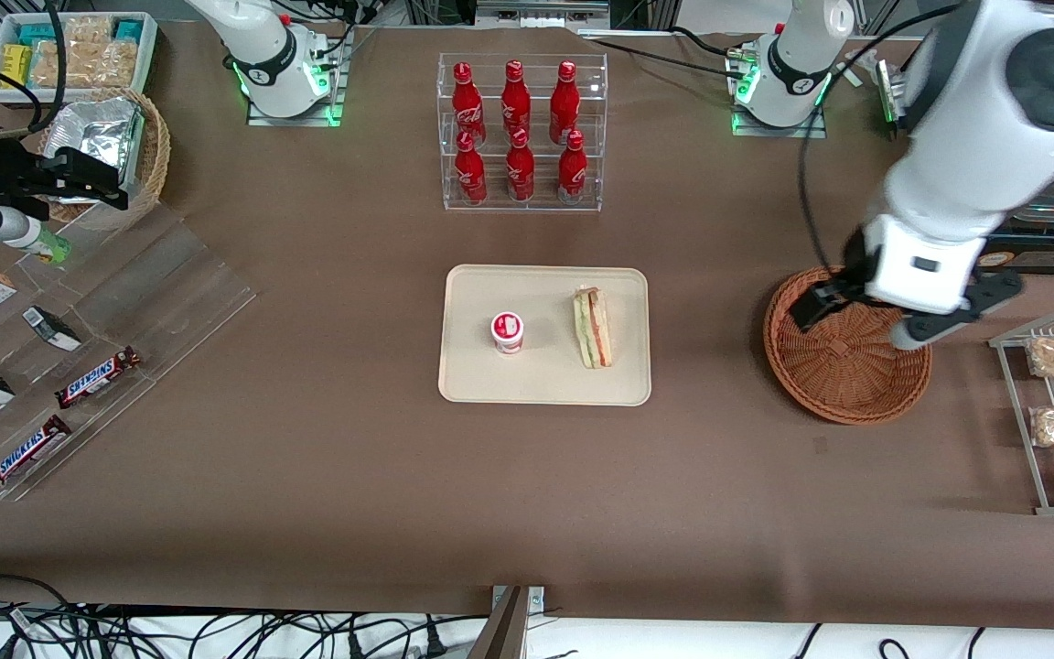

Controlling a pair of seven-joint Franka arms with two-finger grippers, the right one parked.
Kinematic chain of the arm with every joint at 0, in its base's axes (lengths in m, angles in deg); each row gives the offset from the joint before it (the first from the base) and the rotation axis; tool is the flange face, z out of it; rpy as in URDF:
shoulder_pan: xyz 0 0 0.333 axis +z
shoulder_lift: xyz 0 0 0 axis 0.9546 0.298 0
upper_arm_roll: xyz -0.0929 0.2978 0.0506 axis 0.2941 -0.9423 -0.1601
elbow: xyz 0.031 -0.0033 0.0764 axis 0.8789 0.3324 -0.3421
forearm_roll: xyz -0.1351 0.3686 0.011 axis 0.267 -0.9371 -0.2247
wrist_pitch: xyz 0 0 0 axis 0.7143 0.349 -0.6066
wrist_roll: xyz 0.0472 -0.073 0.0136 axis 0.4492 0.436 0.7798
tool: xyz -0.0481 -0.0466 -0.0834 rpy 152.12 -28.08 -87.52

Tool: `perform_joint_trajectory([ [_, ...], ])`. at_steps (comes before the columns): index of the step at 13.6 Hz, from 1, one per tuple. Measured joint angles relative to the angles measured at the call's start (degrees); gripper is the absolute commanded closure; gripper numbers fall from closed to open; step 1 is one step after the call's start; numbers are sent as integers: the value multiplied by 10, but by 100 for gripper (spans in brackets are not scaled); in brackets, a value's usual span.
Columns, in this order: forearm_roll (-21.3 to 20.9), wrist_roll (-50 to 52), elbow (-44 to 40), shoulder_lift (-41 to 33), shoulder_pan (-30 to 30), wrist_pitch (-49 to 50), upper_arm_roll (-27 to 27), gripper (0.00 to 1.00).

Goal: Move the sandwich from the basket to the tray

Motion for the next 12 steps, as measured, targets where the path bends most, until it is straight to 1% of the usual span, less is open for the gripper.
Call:
perform_joint_trajectory([
  [3, 36, -148, 0, -31, 4, 47, -68, 0],
  [5, 45, -228, 1, -46, 4, 66, -94, 0],
  [8, 45, -358, 2, -55, 4, 82, -108, 0],
  [10, 45, -394, 3, -56, 4, 88, -108, 0],
  [12, 45, -402, 3, -57, 2, 88, -108, 0],
])
